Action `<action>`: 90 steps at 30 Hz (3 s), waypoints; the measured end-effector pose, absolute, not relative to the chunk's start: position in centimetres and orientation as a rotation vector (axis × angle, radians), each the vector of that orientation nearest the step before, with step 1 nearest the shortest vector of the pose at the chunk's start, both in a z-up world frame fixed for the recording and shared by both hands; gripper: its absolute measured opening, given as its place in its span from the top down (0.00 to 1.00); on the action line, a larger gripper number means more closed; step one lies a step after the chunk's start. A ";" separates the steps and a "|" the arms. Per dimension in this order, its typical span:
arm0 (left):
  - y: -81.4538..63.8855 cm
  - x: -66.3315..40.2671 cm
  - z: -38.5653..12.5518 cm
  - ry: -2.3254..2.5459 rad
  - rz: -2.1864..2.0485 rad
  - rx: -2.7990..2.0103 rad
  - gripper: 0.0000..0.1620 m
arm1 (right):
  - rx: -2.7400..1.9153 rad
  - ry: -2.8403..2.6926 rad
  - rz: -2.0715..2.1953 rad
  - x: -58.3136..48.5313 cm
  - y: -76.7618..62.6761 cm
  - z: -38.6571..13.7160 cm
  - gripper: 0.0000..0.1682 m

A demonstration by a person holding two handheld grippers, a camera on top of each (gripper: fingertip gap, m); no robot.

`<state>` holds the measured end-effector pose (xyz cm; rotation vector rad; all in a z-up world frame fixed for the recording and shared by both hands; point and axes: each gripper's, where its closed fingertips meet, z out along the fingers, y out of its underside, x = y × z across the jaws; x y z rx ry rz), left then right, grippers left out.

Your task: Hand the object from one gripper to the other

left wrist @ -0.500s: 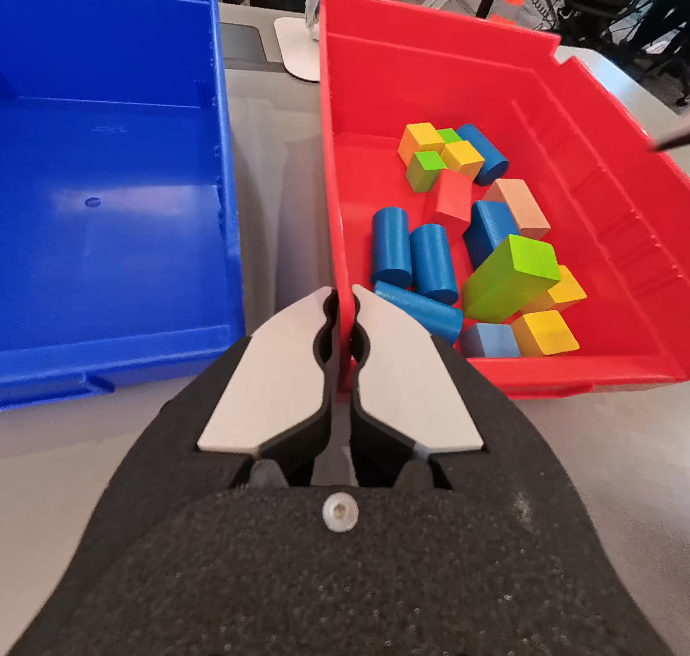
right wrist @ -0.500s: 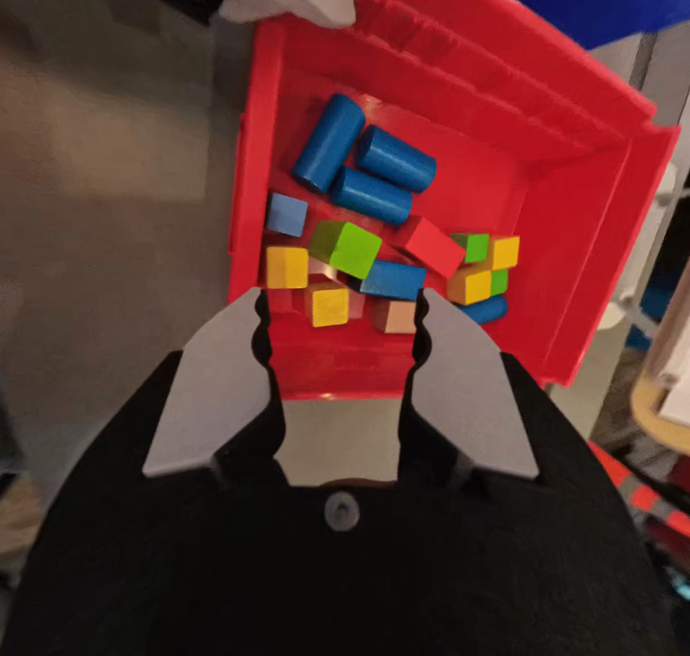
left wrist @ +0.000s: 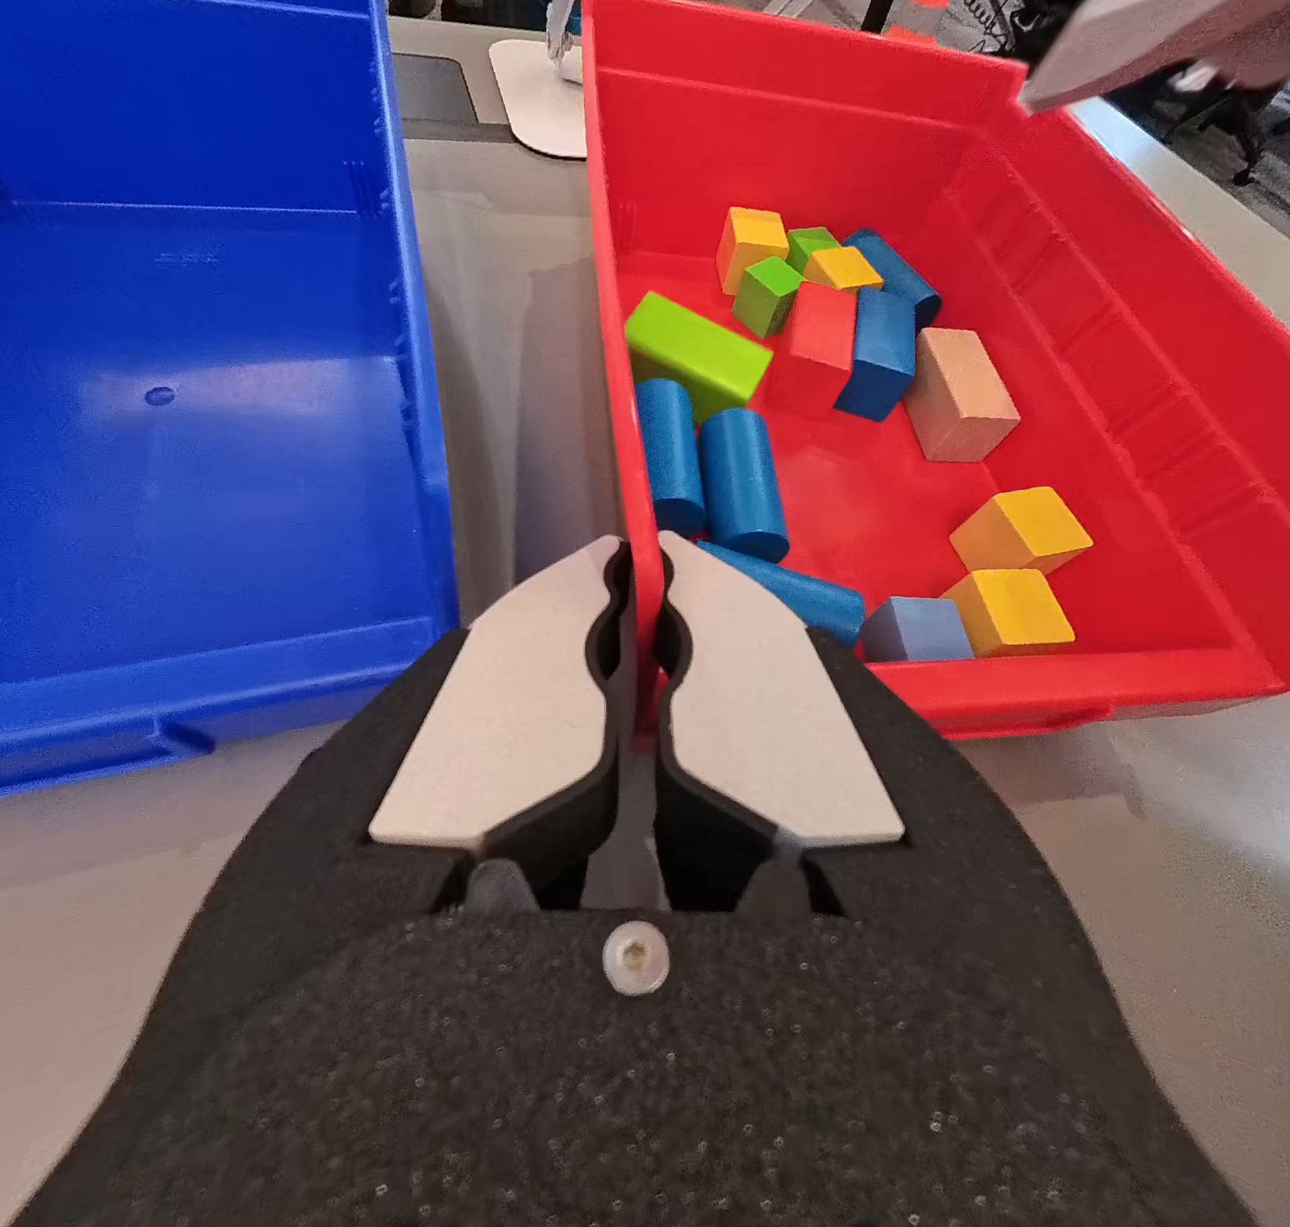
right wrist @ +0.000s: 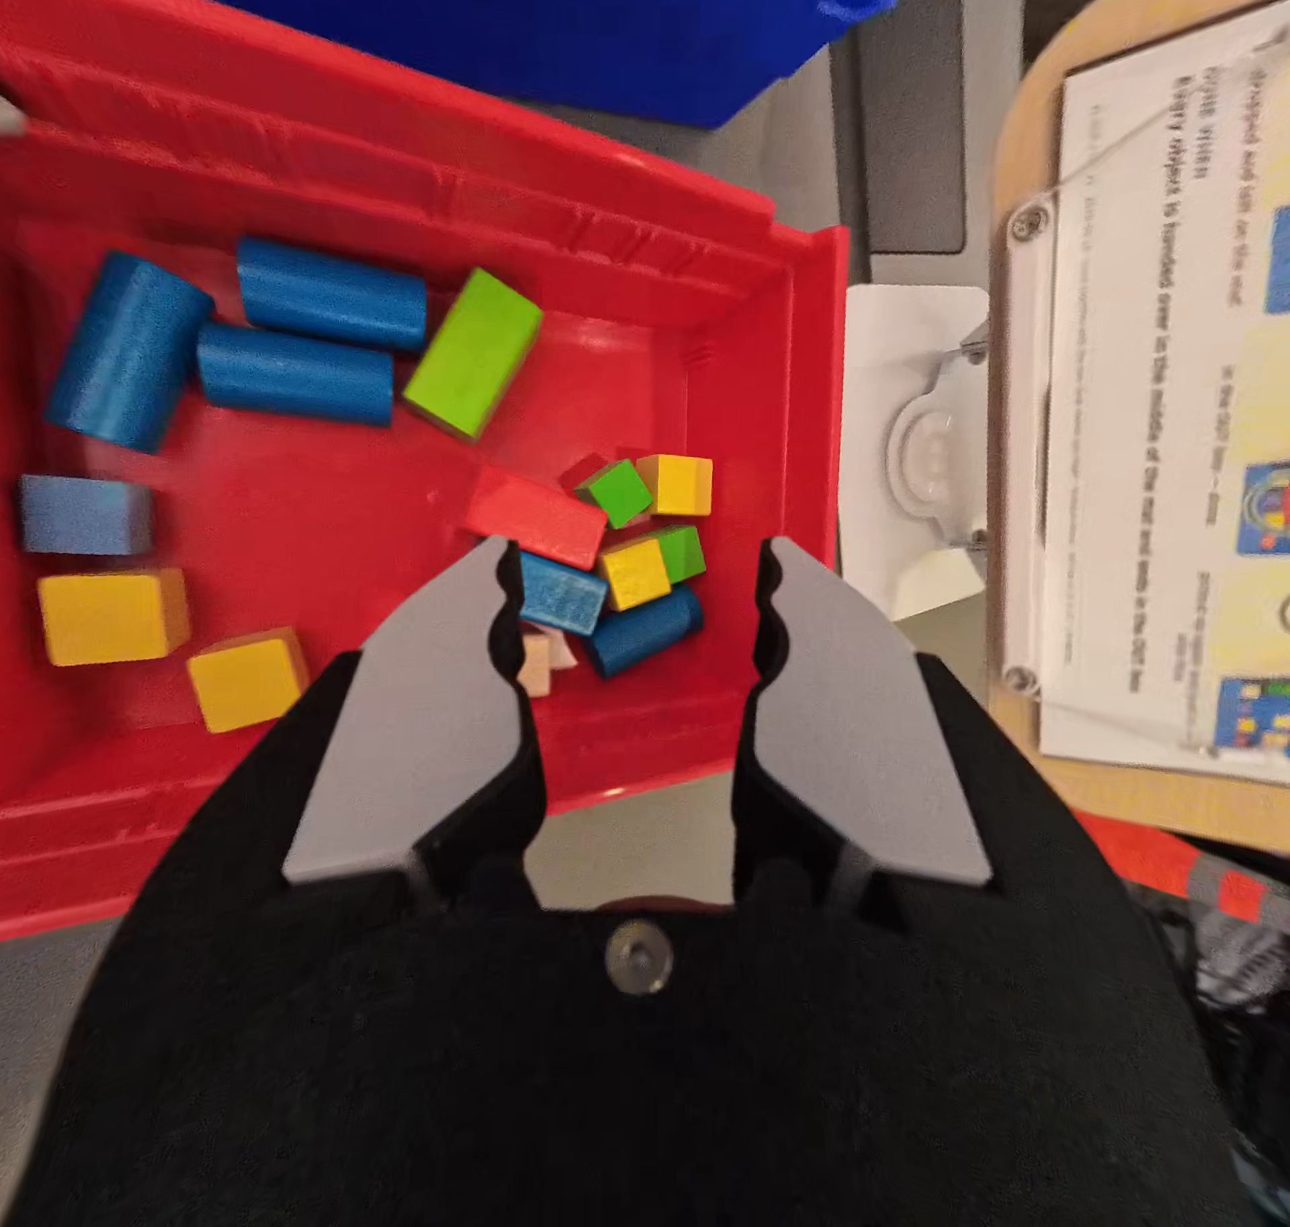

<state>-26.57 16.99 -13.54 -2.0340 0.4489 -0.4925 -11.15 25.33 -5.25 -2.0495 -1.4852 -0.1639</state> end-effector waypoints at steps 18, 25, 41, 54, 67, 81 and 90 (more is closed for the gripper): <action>17.0 -25.1 -13.3 0.423 -0.467 -2.040 0.97 | -2.132 -0.159 -0.020 -7.5 11.0 -13.5 0.89; 17.0 -23.1 -4.6 0.402 -0.365 -1.859 0.97 | -1.971 -0.115 -0.172 -4.7 12.6 -3.8 0.96; 17.0 -21.7 -8.3 0.406 -0.403 -1.890 0.98 | -1.909 -0.008 -0.159 -3.4 11.6 -6.2 0.97; 17.9 -23.8 -12.9 0.365 -0.290 -1.921 0.98 | -1.952 0.055 -0.066 -5.0 12.9 -12.1 0.97; 13.6 -28.5 -8.1 0.335 -0.758 -2.008 0.83 | -1.994 -0.052 0.175 -5.8 12.2 -9.9 0.88; 25.4 -51.0 -12.1 0.219 -0.239 -2.118 0.79 | -1.996 -0.511 0.313 -15.7 6.8 -10.9 0.83; 20.5 -50.1 -13.9 0.117 -0.174 -2.194 0.99 | -2.027 -0.512 0.491 -26.2 9.1 -12.7 0.77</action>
